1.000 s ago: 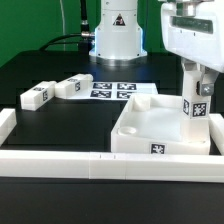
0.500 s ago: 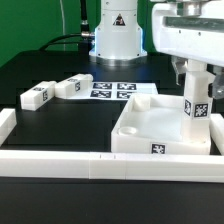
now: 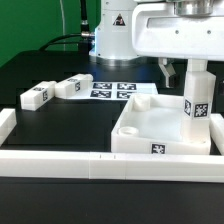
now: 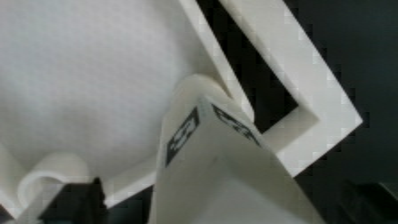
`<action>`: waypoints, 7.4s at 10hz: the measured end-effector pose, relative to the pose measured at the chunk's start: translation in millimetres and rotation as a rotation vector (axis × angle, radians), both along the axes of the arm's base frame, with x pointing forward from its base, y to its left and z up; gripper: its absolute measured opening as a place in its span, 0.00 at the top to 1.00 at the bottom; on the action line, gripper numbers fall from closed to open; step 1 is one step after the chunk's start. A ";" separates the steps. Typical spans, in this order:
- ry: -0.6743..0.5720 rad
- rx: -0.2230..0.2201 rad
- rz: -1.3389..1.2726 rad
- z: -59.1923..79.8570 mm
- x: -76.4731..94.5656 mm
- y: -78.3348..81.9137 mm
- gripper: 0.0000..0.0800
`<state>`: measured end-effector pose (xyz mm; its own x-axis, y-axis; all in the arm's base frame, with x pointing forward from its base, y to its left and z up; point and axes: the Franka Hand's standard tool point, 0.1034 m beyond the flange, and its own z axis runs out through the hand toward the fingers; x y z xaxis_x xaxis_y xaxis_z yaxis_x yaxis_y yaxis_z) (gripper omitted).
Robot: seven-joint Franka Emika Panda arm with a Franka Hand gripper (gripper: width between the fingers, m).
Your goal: Assemble desk
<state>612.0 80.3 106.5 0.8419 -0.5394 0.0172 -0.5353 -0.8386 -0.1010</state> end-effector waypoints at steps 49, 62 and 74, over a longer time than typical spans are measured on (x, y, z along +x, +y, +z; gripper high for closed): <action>-0.071 -0.088 0.240 -3.8 -74.1 -89.9 0.19; -0.058 -0.173 0.304 -74.1 -96.3 -113.6 0.19; 0.093 -0.084 0.307 -72.6 -98.8 -100.9 0.19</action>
Offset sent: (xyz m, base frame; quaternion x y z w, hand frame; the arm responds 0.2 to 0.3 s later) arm 0.0004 0.0009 0.0004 -0.0272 0.0099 -0.1475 0.9886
